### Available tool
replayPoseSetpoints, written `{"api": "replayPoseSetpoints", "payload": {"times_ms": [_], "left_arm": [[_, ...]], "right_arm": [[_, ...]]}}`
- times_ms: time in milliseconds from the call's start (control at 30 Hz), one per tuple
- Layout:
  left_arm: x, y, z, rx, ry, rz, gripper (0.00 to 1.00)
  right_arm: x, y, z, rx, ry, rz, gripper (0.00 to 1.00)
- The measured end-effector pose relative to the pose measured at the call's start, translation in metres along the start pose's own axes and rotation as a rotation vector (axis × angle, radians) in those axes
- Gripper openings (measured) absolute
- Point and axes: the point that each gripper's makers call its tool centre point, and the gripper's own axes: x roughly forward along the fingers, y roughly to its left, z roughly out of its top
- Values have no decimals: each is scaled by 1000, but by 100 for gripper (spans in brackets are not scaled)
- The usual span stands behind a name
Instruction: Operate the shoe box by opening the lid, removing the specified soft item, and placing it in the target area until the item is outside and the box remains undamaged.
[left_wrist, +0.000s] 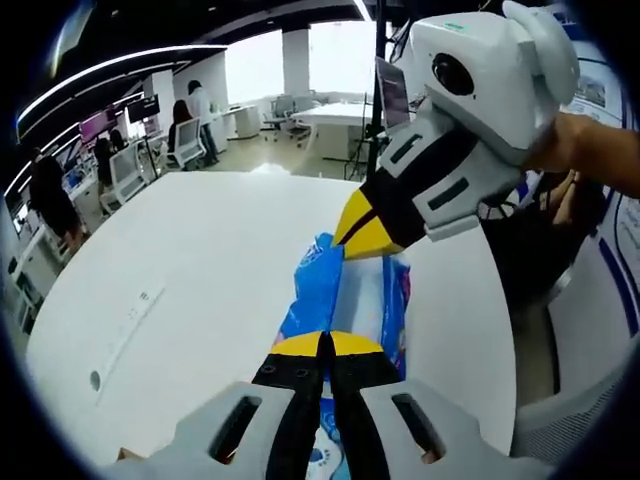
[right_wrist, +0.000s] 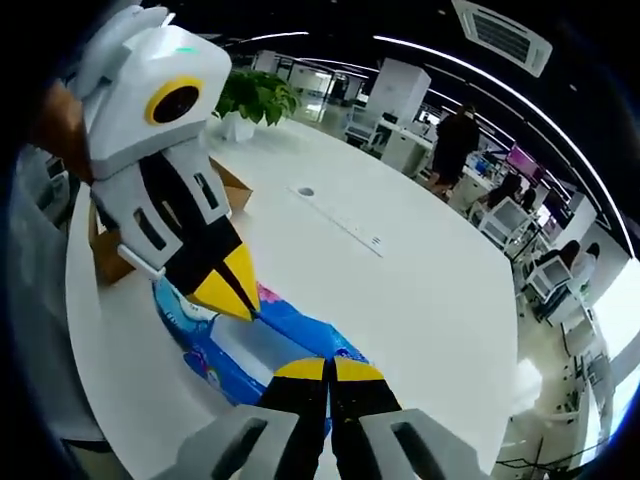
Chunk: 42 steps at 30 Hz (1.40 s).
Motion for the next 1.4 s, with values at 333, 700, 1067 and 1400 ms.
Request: {"api": "replayPoseSetpoints", "payload": {"times_ms": [333,700,1067,1400], "left_arm": [[23,-1,-3,-40,3,-27,0],[46,-4,-13,-14,27,-48,0],[58,4,-25,-50,50,-53,0],[64,1,-27,-63,52,-58,0]], "right_arm": [[5,-8,-16,13,22,-7,0],[18,-9,-41,25,66,2,0],[37,-7,-52,38,92,16,0],[43,-11,-59,52,96,5,0]]}}
